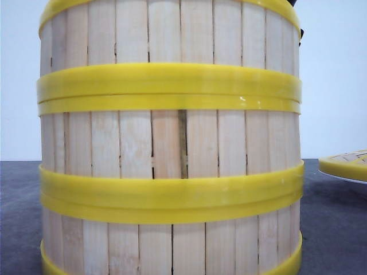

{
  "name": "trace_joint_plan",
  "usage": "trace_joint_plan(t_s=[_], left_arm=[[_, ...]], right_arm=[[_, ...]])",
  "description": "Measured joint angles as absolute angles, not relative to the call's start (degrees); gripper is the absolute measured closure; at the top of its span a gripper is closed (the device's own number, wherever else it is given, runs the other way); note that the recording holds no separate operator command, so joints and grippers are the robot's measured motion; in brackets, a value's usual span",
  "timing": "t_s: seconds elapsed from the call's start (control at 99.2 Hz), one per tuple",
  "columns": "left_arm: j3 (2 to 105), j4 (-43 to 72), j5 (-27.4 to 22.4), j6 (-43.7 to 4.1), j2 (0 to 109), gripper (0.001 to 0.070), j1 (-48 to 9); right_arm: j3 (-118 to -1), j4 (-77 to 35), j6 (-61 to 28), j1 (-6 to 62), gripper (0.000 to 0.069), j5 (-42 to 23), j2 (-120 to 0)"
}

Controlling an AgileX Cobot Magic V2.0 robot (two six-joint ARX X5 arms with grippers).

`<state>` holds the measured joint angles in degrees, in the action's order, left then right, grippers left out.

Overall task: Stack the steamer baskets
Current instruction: 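Lower the held basket onto the stack and release, then move the right gripper to the center of the woven bamboo lid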

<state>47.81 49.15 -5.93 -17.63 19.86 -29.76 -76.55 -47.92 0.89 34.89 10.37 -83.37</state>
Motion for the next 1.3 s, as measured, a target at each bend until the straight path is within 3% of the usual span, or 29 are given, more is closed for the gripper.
trace_joint_plan(t_s=[0.171, 0.454, 0.645, 0.948, 1.3], left_arm=[[47.8, 49.1, -5.9, -17.6, 19.9, 0.0412, -29.8], [47.8, 49.0, -5.9, -17.6, 19.9, 0.0412, -29.8], [47.8, 48.4, -5.9, -17.6, 19.9, 0.0412, -29.8], [47.8, 48.4, -5.9, -17.6, 19.9, 0.0412, -29.8], [47.8, 48.4, -5.9, -17.6, 19.9, 0.0412, -29.8]], right_arm=[[-76.6, -44.7, 1.3, 34.9, 0.0347, 8.2, -78.8], [-76.7, -44.8, 5.9, 32.4, 0.0347, -4.3, -67.2], [-76.8, -49.7, 7.8, 22.7, 0.0347, -4.5, -66.4], [-76.8, -57.5, 7.5, 4.9, 0.0347, 0.3, -77.0], [-76.8, -57.6, 7.5, -0.8, 0.0347, 1.7, -87.9]])
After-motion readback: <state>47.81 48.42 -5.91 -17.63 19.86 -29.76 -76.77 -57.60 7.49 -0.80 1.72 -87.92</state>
